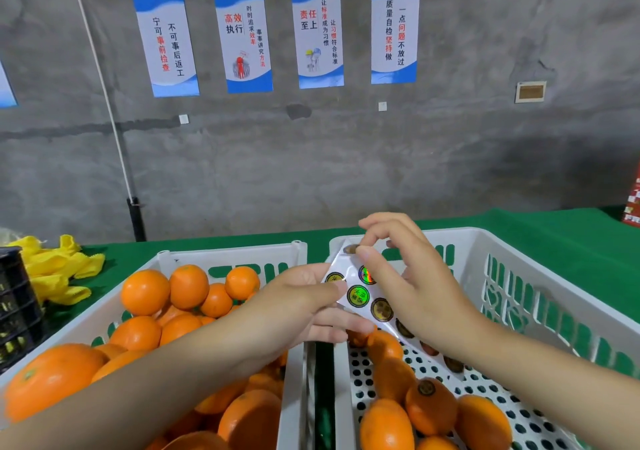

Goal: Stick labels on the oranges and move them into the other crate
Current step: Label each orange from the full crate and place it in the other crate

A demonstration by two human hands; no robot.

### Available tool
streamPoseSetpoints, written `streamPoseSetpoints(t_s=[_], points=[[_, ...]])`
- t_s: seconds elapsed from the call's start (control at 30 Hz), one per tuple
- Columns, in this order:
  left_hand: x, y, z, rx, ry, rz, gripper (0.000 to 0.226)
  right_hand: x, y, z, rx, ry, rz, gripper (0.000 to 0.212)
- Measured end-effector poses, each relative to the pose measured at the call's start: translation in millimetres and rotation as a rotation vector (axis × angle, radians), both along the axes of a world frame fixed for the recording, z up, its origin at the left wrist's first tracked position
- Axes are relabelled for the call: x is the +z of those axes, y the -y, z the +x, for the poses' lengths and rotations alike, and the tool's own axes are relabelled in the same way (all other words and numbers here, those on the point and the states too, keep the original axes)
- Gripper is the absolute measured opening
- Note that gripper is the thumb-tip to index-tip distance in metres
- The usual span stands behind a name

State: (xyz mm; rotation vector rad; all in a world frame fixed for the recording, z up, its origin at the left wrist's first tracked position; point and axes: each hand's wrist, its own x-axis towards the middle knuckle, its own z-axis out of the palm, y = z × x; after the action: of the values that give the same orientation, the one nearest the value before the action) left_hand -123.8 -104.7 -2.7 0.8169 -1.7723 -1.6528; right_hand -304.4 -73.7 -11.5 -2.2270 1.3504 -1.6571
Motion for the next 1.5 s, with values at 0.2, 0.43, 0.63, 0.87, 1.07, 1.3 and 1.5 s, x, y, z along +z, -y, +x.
streamPoseSetpoints(t_s=[0.2, 0.43, 0.63, 0.87, 1.07, 1.3, 1.5], points=[[-8, -2, -1, 0.041, 0.173, -0.300, 0.018, 4, 1, -2, 0.216, 0.166, 0.164, 0.010], [-12, -7, -4, -0.058, 0.204, -0.389, 0.019, -2, -1, -2, 0.105, -0.037, 0.233, 0.009], [5, 16, 26, 0.073, 0.331, -0.759, 0.039, -7, 5, 1, 0.117, -0.003, 0.330, 0.014], [9, 78, 90, 0.227, 1.467, -0.728, 0.037, -4, 3, 1, 0.225, 0.042, 0.448, 0.012], [44, 53, 95, -0.109, 1.371, -0.275, 0.043, 0, 0, 0, 0.306, 0.000, 0.534, 0.008], [41, 38, 82, -0.272, 1.489, -0.256, 0.048, -1, 0, 1, 0.329, -0.055, 0.587, 0.008], [36, 41, 78, 0.042, 1.307, -0.560, 0.047, 0, 0, 1, 0.329, -0.049, 0.593, 0.007]])
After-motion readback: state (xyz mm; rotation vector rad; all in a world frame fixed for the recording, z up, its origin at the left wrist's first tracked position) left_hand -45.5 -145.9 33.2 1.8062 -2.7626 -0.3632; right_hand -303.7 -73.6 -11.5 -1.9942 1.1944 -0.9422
